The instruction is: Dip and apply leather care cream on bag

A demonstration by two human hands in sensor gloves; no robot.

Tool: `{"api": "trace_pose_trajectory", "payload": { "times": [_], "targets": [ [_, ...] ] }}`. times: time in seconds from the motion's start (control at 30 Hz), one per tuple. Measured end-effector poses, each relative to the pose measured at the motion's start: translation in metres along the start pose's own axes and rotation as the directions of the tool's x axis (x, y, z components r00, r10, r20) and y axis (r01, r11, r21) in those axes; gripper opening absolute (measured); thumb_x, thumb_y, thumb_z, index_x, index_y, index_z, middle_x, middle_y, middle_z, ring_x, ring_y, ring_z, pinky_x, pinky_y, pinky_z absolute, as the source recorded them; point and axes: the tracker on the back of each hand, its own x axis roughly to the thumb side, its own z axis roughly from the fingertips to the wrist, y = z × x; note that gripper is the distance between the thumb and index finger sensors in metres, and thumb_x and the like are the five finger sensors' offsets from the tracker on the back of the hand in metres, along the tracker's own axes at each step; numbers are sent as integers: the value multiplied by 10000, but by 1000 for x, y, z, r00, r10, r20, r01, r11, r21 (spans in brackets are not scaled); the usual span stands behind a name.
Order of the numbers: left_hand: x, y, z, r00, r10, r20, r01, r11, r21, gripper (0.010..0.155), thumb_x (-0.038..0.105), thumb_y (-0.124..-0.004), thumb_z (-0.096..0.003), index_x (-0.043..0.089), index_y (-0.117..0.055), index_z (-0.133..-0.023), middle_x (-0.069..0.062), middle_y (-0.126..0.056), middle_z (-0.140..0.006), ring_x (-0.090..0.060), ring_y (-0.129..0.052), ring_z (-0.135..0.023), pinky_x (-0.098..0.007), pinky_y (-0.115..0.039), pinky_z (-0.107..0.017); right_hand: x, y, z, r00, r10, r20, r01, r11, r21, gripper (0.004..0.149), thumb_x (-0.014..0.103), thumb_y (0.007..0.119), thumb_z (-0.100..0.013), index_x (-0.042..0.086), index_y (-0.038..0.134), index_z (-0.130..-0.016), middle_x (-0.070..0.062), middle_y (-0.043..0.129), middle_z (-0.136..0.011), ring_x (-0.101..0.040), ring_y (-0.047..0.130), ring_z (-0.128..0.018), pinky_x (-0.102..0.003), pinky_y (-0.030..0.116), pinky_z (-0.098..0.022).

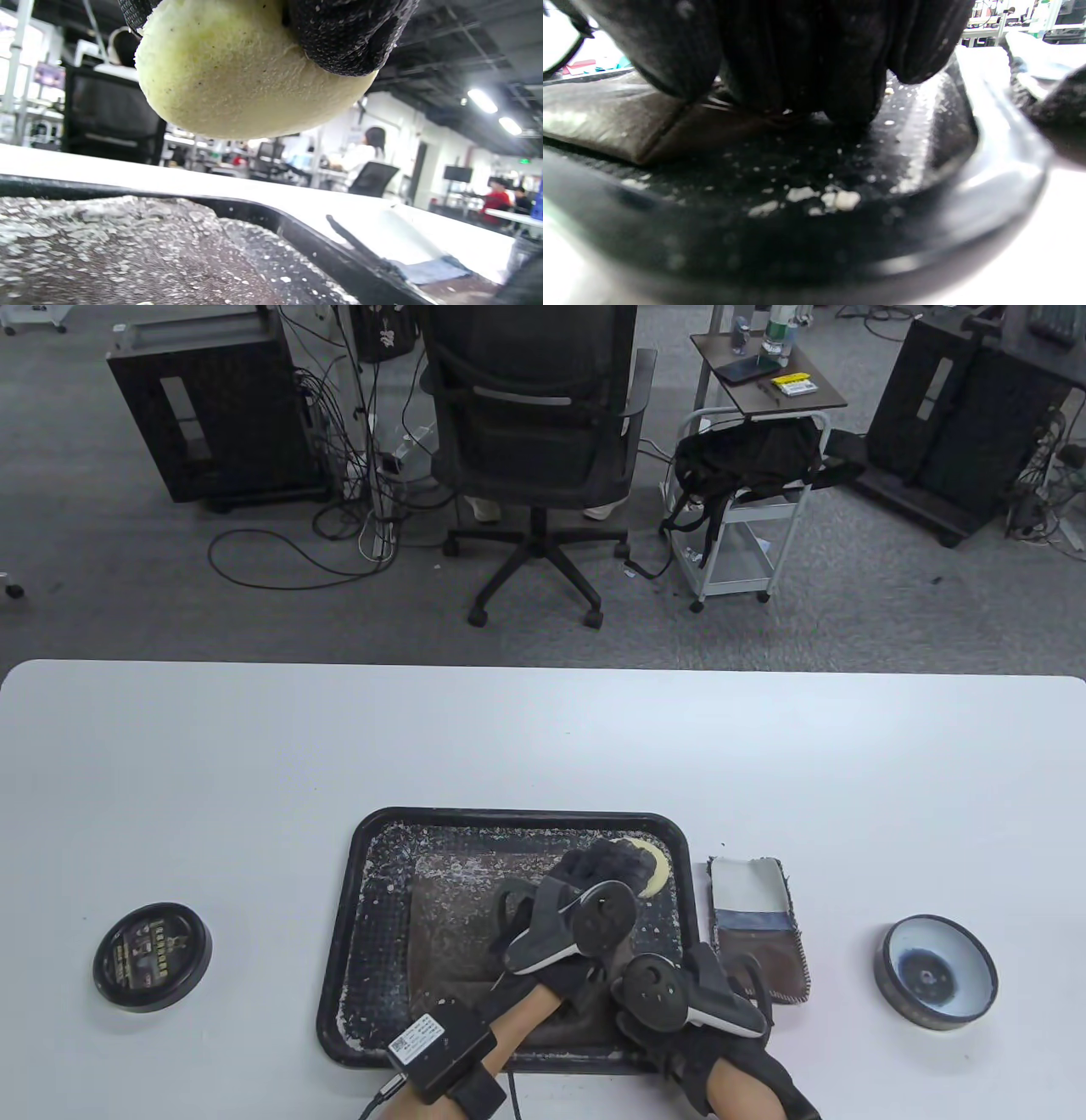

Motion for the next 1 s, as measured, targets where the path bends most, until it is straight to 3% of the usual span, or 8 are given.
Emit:
{"api": "trace_pose_trajectory", "payload": {
  "times": [0.13, 0.37, 0.6, 1.0],
  "targets": [
    [-6, -26, -10, 995, -100, -21, 98, 992, -76, 543, 384, -799, -412, 396, -672, -940, 90, -728, -1022, -194, -758, -966, -400, -685, -719, -1, 0, 0, 1000, -16, -1, 16, 1000, 7, 491, 390, 833, -387, 158, 932, -809, -74, 891, -877, -338, 948, -754, -522, 760, -593],
    [-9, -46, -11, 977, -213, -3, 208, 958, -196, 547, 371, -809, -409, 412, -665, -935, 99, -706, -1026, -187, -734, -976, -402, -668, -728, -3, 0, 0, 999, -45, -8, 45, 999, 24, 497, 388, 829, -391, 156, 922, -821, -76, 876, -891, -342, 928, -768, -528, 747, -598],
    [-5, -46, -6, 949, -313, -21, 305, 935, -180, 536, 353, -812, -407, 390, -687, -927, 78, -730, -1011, -204, -766, -953, -413, -690, -709, -1, 0, 0, 999, -31, -19, 31, 999, 16, 493, 390, 822, -395, 152, 925, -815, -78, 879, -885, -344, 931, -759, -526, 749, -597],
    [-29, -37, 7, 889, -436, -143, 401, 890, -219, 535, 351, -810, -404, 394, -689, -922, 78, -740, -1003, -203, -787, -944, -411, -709, -701, -2, 0, 0, 998, -48, -30, 48, 999, 16, 487, 389, 815, -399, 159, 922, -815, -74, 878, -885, -334, 930, -754, -524, 745, -598]
  ]
}}
